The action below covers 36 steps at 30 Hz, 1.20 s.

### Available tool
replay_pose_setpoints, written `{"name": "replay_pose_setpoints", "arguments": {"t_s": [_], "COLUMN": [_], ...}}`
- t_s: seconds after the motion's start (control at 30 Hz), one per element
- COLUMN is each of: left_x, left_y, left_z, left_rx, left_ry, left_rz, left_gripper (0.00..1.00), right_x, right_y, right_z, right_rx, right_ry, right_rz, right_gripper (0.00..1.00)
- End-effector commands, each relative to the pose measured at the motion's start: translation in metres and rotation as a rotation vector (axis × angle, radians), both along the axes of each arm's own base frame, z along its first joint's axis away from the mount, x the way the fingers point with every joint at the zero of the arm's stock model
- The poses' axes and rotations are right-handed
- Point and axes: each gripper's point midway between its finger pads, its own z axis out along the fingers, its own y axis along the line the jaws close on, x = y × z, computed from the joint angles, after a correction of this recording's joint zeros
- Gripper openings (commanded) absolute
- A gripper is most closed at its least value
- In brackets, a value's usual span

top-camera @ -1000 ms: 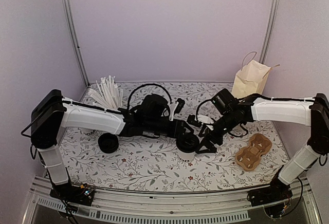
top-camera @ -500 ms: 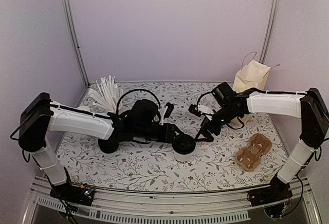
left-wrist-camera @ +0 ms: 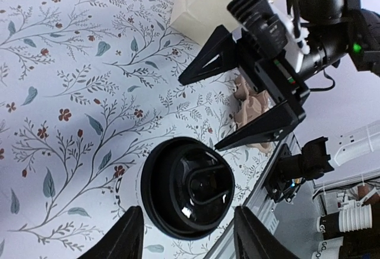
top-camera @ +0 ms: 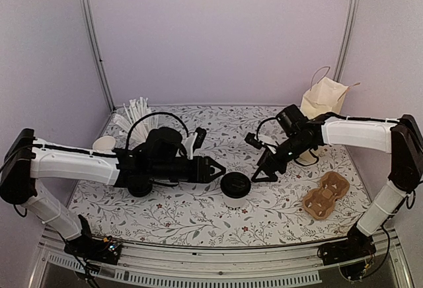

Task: Pack the takeout coffee

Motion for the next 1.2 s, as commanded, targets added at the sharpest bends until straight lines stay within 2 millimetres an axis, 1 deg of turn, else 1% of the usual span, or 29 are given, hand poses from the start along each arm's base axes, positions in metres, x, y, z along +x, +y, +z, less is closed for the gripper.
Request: {"name": "replay_pose_setpoints", "arguments": {"t_s": [0.0,0.1,0.2,0.27,0.37,0.47,0.53,0.73,0.87,0.93,1.07,1.13,1.17], "left_x": [-0.023,-0.037,-0.044,-0.044,-0.040,-0.036,-0.032,-0.012,-0.001,0.003,0.008,0.006,0.004], "left_y": [0.016,0.009,-0.003,-0.009,-0.014,-0.019,-0.021,-0.020,-0.020,-0.022,-0.024,-0.018,-0.014], "left_z": [-0.016,-0.018,-0.019,-0.021,-0.029,-0.034,-0.035,-0.034,-0.037,-0.037,-0.029,-0.026,-0.025], "left_rx": [0.002,-0.028,-0.018,-0.014,0.001,0.012,0.017,0.027,0.036,0.035,0.034,0.037,0.034], "left_ry": [0.082,0.116,0.123,0.130,0.142,0.141,0.135,0.097,0.082,0.073,0.053,0.068,0.084], "left_rz": [0.025,-0.003,-0.030,-0.031,-0.020,-0.016,-0.018,-0.003,-0.012,-0.020,-0.019,0.002,0.018], "left_gripper": [0.54,0.54,0.54,0.54,0.53,0.52,0.51,0.51,0.51,0.51,0.51,0.52,0.52], "right_x": [-0.031,-0.038,-0.039,-0.038,-0.040,-0.046,-0.053,-0.070,-0.080,-0.083,-0.093,-0.093,-0.090], "right_y": [0.006,0.011,0.017,0.023,0.032,0.039,0.040,0.029,0.019,0.014,0.004,0.002,0.001], "right_z": [0.032,0.043,0.044,0.043,0.036,0.031,0.030,0.026,0.032,0.031,0.025,0.026,0.027], "right_rx": [0.118,0.171,0.186,0.182,0.171,0.167,0.174,0.162,0.159,0.141,0.117,0.114,0.110], "right_ry": [0.055,0.040,0.029,0.025,0.036,0.057,0.079,0.099,0.084,0.088,0.111,0.103,0.098], "right_rz": [0.092,0.151,0.184,0.197,0.223,0.251,0.270,0.286,0.284,0.275,0.275,0.268,0.253], "right_gripper": [0.90,0.89,0.90,0.90,0.89,0.88,0.87,0.86,0.86,0.86,0.86,0.86,0.86]}}
